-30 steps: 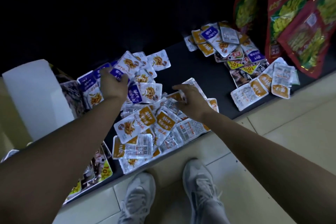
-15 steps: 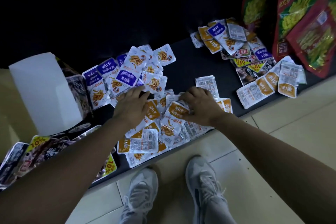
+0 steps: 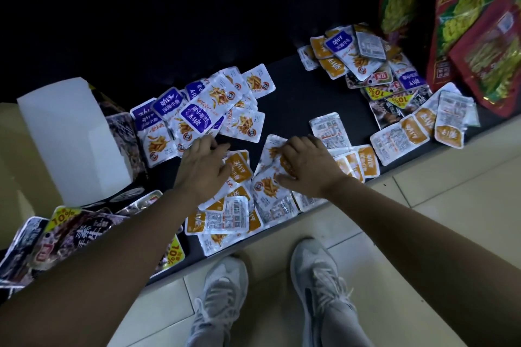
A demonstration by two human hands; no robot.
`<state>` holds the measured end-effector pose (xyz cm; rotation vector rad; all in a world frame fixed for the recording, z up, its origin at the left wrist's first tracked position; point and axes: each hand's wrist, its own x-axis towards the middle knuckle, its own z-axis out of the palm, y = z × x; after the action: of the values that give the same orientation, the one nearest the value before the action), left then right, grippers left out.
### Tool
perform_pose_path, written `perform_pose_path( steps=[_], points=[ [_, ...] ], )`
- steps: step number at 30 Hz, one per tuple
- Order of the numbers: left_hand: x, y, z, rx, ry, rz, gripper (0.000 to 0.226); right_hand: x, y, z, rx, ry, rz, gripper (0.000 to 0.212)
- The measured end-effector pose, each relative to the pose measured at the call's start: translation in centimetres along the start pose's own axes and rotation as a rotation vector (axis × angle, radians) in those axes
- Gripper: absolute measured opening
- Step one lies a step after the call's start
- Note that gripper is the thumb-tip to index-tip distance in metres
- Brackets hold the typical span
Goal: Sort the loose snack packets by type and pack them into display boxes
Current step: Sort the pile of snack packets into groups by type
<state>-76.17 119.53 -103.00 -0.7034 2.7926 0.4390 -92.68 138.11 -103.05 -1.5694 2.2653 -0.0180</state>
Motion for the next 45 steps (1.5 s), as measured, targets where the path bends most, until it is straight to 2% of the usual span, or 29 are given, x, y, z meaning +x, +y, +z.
perform_pose_path(
  steps=[4, 8, 11, 14, 16, 18, 22, 26, 29, 31, 33, 35, 38, 39, 41, 45],
  points=[
    [-0.3, 1.1, 0.5, -0.082, -0.079, -0.034, 0.059, 0.2, 0.3, 0.2, 0.068, 0.026, 0.0, 0.087],
    [-0.5, 2.8, 0.7, -0.206, -0.128, 0.134, 0.059, 0.0, 0.0, 1.0, 0.099, -0.047, -0.039, 0.092],
    [-0.1, 3.0, 0.6, -0.186, -0.045, 0.162, 0.05, -0.3, 0.3, 0.8, 0.188, 0.053, -0.035, 0.082],
    [0.2, 2.7, 0.4, -0.113, 0.049, 0.052, 0.051, -0.4, 1.2, 0.7, 0.149, 0.214, 0.149, 0.074],
    [0.2, 3.1, 0.4, -0.112, 0.039, 0.027, 0.05, -0.4, 1.7, 0.6, 0.11, 0.168, 0.355, 0.073],
    [0.3, 3.8, 0.5, -0.084, 0.003, 0.094, 0.05, -0.6, 1.8, 0.6, 0.154, 0.074, 0.437, 0.078],
    [1.7, 5.4, 0.8, -0.052, -0.09, 0.134, 0.053, -1.2, 1.7, 0.9, 0.234, 0.094, 0.239, 0.088],
    [3.8, 5.4, 0.7, -0.01, -0.178, 0.028, 0.062, -1.1, 2.9, 0.4, 0.267, 0.083, 0.184, 0.087],
    [5.3, 5.7, 0.2, 0.0, -0.207, -0.035, 0.064, -1.3, 3.9, -0.3, 0.338, 0.188, 0.154, 0.082],
    [5.7, 6.8, 0.2, -0.005, -0.159, -0.062, 0.063, -1.8, 5.0, -0.7, 0.354, 0.291, 0.218, 0.074],
    [5.6, 8.6, 0.1, -0.033, -0.062, -0.022, 0.059, -2.6, 6.6, -0.9, 0.333, 0.354, 0.357, 0.064],
    [5.6, 10.5, 0.1, -0.064, -0.017, 0.086, 0.055, -3.6, 8.7, -0.8, 0.287, 0.335, 0.563, 0.061],
    [6.0, 13.1, 0.9, -0.072, -0.086, 0.2, 0.051, -5.1, 10.8, -0.2, 0.303, 0.218, 0.819, 0.065],
    [6.3, 13.8, 1.3, -0.078, -0.111, 0.212, 0.052, -5.5, 10.8, 0.1, 0.317, 0.169, 0.829, 0.066],
    [6.7, 15.0, 1.9, -0.08, -0.128, 0.231, 0.053, -6.4, 10.1, 0.6, 0.312, 0.141, 0.738, 0.066],
    [7.5, 16.7, 2.2, -0.082, -0.134, 0.243, 0.053, -7.3, 9.9, -0.2, 0.417, 0.326, 0.562, 0.054]
  ],
)
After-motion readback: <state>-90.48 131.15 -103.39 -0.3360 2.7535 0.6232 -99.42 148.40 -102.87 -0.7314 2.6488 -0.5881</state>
